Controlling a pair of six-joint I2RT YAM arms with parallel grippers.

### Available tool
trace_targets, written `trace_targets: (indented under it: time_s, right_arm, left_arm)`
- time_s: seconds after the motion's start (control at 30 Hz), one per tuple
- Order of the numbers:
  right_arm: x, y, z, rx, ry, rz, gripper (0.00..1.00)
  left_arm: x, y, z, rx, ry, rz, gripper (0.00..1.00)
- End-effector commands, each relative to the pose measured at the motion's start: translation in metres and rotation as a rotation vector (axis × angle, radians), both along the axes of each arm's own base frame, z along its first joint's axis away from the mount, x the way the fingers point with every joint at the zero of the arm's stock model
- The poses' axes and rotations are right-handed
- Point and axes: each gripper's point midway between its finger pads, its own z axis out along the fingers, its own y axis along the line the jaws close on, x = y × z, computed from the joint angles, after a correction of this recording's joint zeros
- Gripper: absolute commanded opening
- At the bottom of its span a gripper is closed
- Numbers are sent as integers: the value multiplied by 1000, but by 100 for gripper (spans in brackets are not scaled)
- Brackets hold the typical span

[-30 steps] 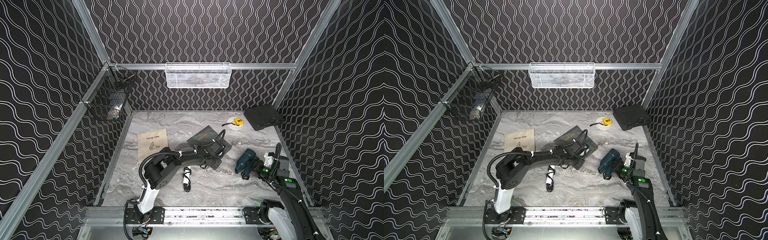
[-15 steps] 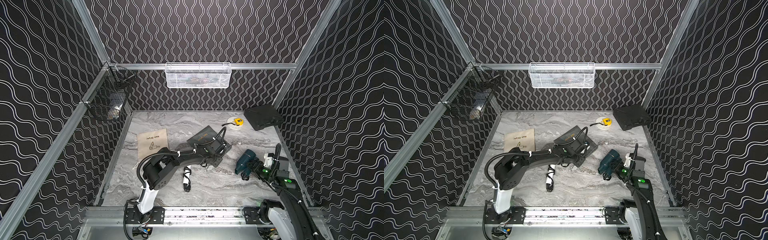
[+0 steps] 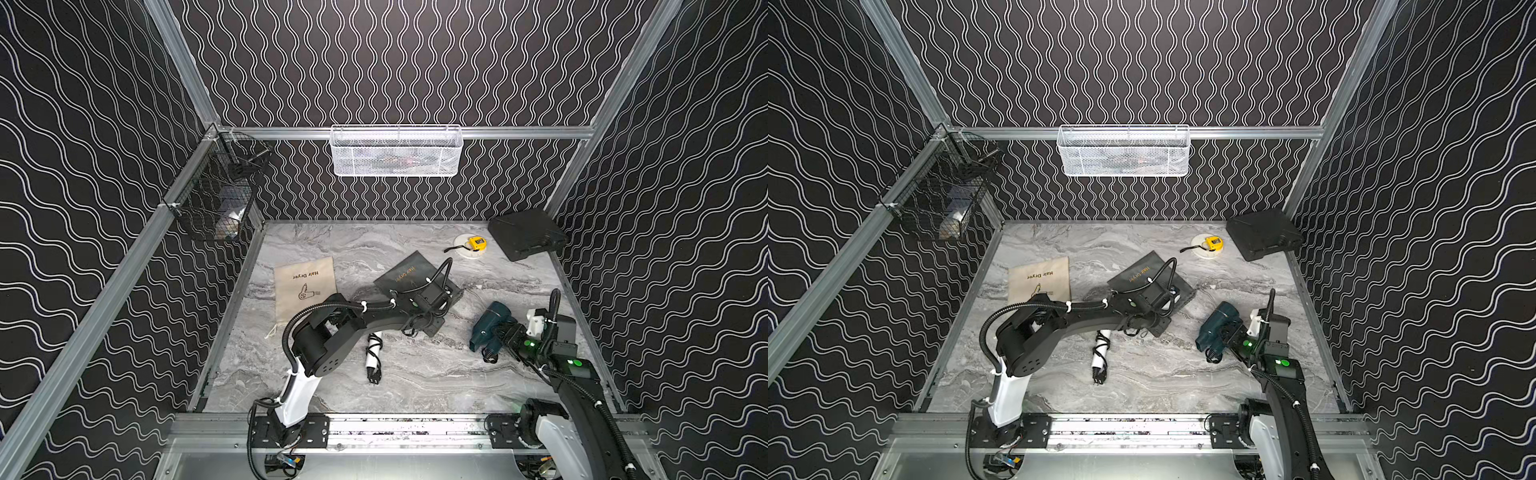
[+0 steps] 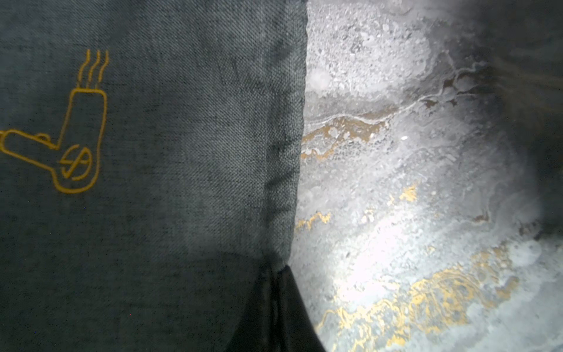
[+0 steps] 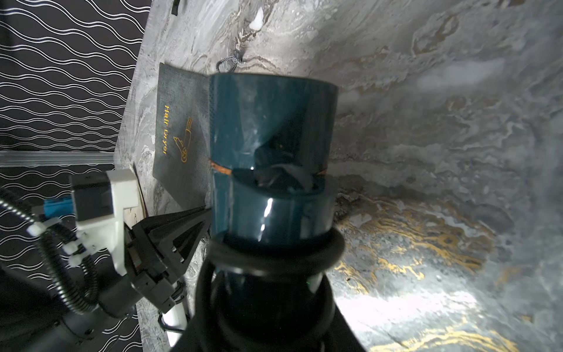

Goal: Pack away hair dryers
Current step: Open the drawstring bag at the center of the board.

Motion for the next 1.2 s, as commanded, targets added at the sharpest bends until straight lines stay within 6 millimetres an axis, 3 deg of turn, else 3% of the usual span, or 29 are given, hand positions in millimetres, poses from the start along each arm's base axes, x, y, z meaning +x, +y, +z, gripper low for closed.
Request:
trace_targets:
  time_s: [0.0, 0.27, 0.5, 0.73, 0.97, 1.17]
  right_arm:
    - [7, 4, 10, 15, -55, 21, 6]
    - [6, 10, 12, 38, -81, 48, 6]
    - [3, 11, 10, 34, -72, 56, 6]
    - [3, 11, 9, 30, -69, 58, 5]
    - [2, 10, 7, 28, -63, 59, 5]
    - [3, 11, 6, 33, -60, 57, 5]
  left_arm:
    - [2, -3, 9, -26, -32, -23, 6]
    - [-2, -2, 19, -73, -59, -34, 1]
    - [-11, -6, 22, -104, -47, -75, 5]
    - [-14, -5, 11, -91, -19, -78, 10]
    - [-15, -5, 10, -89, -12, -74, 25]
    - [-16, -4, 9, -90, -12, -73, 21]
